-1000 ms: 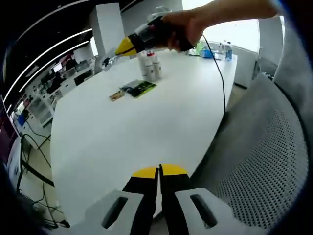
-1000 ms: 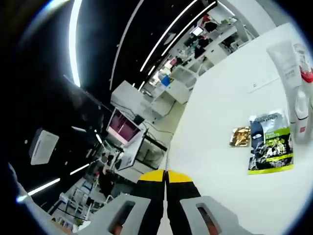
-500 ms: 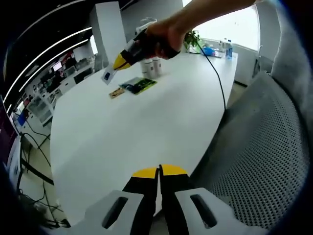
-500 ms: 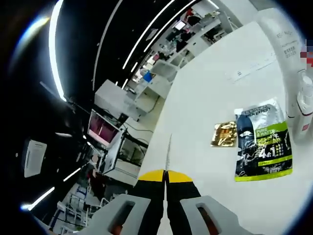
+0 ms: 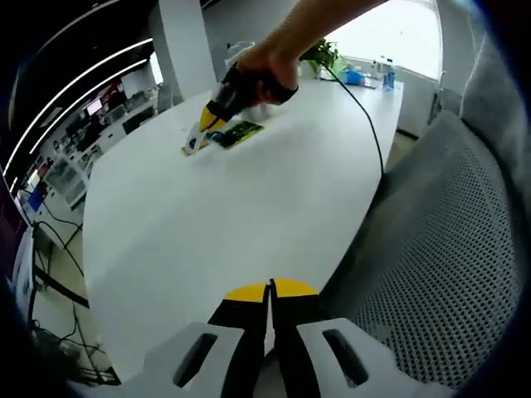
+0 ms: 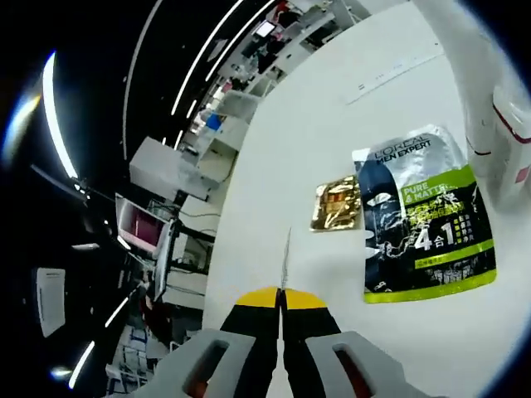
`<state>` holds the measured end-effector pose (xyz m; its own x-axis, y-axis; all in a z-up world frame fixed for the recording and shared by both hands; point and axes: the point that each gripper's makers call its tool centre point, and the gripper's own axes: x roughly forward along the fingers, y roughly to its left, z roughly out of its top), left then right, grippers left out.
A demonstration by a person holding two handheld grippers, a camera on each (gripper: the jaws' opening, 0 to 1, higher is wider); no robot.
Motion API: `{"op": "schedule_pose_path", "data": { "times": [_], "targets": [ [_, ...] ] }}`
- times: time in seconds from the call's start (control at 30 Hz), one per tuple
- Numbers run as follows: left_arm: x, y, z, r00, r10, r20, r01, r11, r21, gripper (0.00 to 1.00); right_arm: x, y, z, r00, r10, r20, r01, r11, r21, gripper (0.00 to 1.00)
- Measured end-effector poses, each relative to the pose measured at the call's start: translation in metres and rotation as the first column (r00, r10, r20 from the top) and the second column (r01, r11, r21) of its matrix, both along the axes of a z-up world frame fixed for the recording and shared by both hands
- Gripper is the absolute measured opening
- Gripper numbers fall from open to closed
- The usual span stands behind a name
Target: Arrange the skincare products in the storage area until every visible bottle or jar stands upright without overlapping.
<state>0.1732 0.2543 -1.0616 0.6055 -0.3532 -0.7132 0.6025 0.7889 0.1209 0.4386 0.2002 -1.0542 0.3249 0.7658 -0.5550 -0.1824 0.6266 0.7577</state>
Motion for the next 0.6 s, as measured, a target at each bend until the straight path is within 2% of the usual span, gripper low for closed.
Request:
{"op": "schedule_pose_path", "data": {
  "times": [0.13,0.3,0.4,0.6],
  "targets": [
    [0.0,0.001,-0.001,1.0,0.005,-0.005,-0.005,1.0,0.004,0.0,-0.004,-0.003,-0.017,1.0,0.001,-0.019,-0.002,0.998,-0.062,0.0],
    [-0.001,0.002,-0.002,1.0,0.011,-0.011,-0.011,1.0,0.004,0.0,-0.001,-0.005,-0.022,0.999,-0.023,-0.036,0.02,0.997,-0.076,0.0],
    [0.0,0.002,-0.002,1.0,0.012,-0.01,-0.012,1.0,0.002,0.0,0.005,-0.008,-0.024,0.999,-0.027,-0.029,0.024,0.994,-0.109,0.0],
    [-0.001,0.004,-0.004,1.0,0.019,-0.018,-0.019,1.0,0.009,0.0,0.007,-0.012,-0.035,0.997,-0.041,-0.071,0.029,0.988,-0.15,0.0]
  ]
}}
